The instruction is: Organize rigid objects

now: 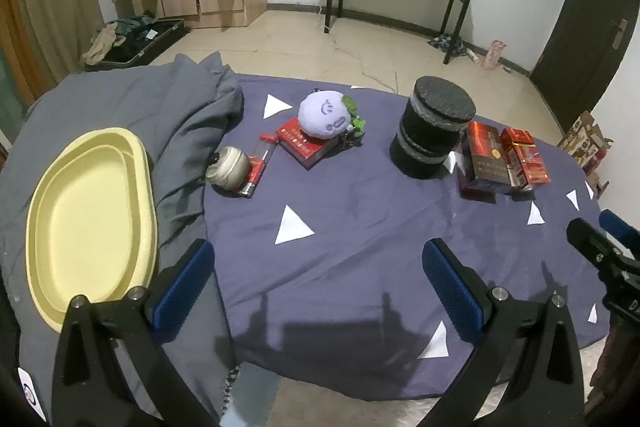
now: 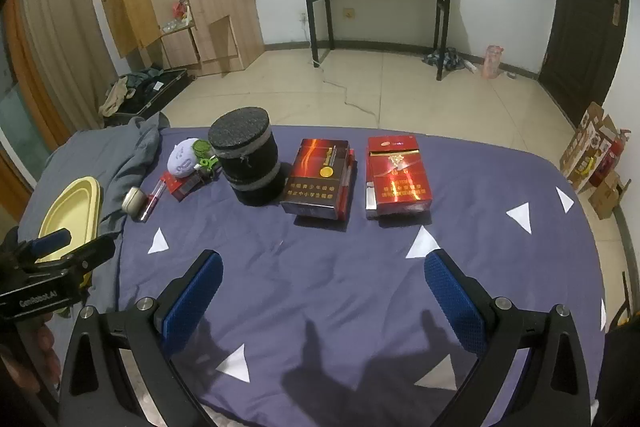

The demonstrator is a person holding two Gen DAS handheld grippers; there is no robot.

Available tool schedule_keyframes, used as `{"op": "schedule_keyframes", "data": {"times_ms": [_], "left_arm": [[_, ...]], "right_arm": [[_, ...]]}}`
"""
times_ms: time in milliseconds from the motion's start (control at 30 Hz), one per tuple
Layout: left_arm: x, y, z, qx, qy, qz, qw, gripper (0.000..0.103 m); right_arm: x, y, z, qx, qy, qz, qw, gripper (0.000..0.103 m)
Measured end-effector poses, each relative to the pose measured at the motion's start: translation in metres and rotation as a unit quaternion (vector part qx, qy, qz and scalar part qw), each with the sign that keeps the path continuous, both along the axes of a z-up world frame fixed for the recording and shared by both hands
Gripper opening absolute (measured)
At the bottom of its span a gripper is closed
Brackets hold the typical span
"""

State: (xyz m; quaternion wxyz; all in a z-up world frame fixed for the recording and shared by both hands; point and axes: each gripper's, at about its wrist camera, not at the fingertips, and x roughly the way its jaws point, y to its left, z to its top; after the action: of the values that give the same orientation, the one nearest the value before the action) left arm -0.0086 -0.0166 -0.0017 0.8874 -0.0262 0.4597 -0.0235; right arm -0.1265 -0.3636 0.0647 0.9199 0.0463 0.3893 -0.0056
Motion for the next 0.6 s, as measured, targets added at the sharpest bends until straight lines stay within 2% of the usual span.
{"op": "schedule_keyframes", "data": {"times_ms": [367,500,600], "left_arm": [[-0.0032,-0.002,-0.005,0.014,-0.001,-0.003,0.9999,0.103],[-0.0016,-0.0027,-0.0043,0.002,0.003,-0.004,1.0,0.103],[-0.0016,-0.0038,-0.003,0.006,0.002,-0.006,1.0,0.103]], "right_arm": [[0.0028,-0.0005,0.0004,0.002,0.005,-0.002,1.0,0.103],[0.0014,0.002,0.0001,-0.002,0.003,0.005,1.0,0.103],[0.0033,0.0006,-0.0022,-0.001,0.007,0.003,1.0,0.103]]}}
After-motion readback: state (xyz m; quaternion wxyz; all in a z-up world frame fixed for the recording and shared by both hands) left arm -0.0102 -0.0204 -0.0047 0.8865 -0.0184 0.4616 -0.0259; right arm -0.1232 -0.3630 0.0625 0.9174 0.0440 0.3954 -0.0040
